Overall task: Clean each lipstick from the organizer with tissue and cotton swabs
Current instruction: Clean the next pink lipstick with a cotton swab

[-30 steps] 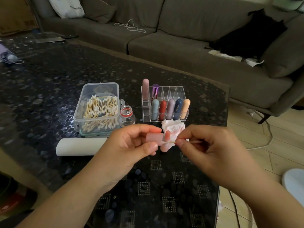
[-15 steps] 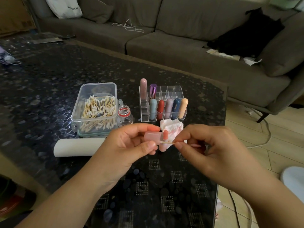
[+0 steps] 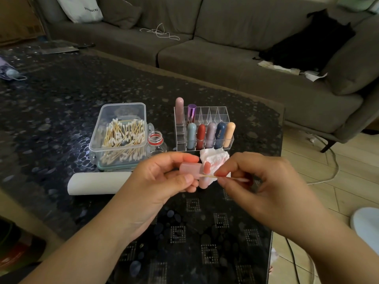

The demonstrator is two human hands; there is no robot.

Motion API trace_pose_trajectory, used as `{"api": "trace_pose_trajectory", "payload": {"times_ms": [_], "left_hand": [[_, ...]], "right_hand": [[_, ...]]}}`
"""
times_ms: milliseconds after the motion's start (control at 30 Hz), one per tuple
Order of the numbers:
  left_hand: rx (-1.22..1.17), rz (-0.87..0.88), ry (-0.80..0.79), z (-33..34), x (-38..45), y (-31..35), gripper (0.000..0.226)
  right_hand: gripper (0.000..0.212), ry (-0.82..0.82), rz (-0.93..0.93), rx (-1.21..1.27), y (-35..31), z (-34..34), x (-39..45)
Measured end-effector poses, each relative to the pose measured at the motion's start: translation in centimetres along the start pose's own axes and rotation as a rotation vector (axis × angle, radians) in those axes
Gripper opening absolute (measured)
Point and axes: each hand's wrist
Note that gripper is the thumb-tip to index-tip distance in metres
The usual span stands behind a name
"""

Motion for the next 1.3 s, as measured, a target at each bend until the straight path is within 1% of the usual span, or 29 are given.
{"api": "trace_pose_trajectory", "payload": {"times_ms": [67,100,167,267,333,400,467,567,667,733,800,867,933,1000,1100,1200,1300], "left_hand": [[0.018,-0.006,-0.022,0.0,0.0,0.0,0.019],[0.012,-0.005,-0.021,0.0,0.0,-0.1,0.015],[-0.014,0.004,0.007,0.0,0.2,-0.2,0.008],[-0.007,0.011,0.022,0.0,0.2,-0.4,0.013],[0.000,0.009,0.008,0.0,0.2,-0.6,0.013],[-0.017,0.010,0.019,-0.1,0.3,-0.7,0.013],[-0.011,0.017,0.033,-0.2,0.4,-0.8,0.017],[0.025,0.018,0.045,-0.2,0.5,-1.0,0.027],[0.102,0.029,0.053,-0.3,0.4,-1.1,0.031],[0.159,0.031,0.085,-0.4,0.5,-1.1,0.028],[0.250,0.027,0.149,-0.6,0.7,-1.3,0.022],[0.328,0.029,0.242,-1.0,1.1,-1.7,0.022],[0.348,0.023,0.330,-1.4,1.4,-2.1,0.023],[0.375,0.007,0.370,-1.8,1.6,-2.3,0.022],[0.447,-0.006,0.360,-1.9,1.6,-2.6,0.019],[0.544,0.003,0.353,-1.7,1.6,-2.8,0.012],[0.606,0.021,0.335,-1.7,1.8,-3.3,0.007]], "right_hand": [[0.009,0.040,0.007,-0.034,0.1,0.0,0.1],[0.009,0.056,0.010,-0.065,0.2,0.0,0.1],[0.015,0.032,-0.005,-0.098,0.1,0.0,0.1],[0.010,-0.027,-0.048,-0.090,0.0,0.0,-0.1],[0.005,0.014,-0.041,-0.107,0.2,0.0,-0.1],[0.010,0.024,-0.013,-0.161,0.1,0.0,0.0],[0.015,-0.015,-0.032,-0.176,0.0,0.1,0.0],[0.012,-0.038,-0.047,-0.108,-0.2,0.2,0.0],[0.008,0.000,0.046,-0.077,0.1,0.1,0.1],[0.008,-0.035,0.137,0.000,0.1,0.1,0.2],[0.005,-0.087,0.246,0.060,0.2,0.0,0.3],[0.009,-0.172,0.370,0.047,0.7,0.0,0.3],[0.011,-0.284,0.495,0.039,1.2,0.2,0.2],[0.009,-0.334,0.578,0.035,1.8,0.9,0.1],[0.012,-0.312,0.666,0.045,2.6,2.7,-0.1],[0.016,-0.284,0.699,0.029,3.1,4.6,-0.1],[0.013,-0.241,0.727,0.030,3.5,5.5,0.0]]}}
Point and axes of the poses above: each hand's wrist, its own x-axis towards the middle knuckle, its own z-axis out of the palm, y = z × x
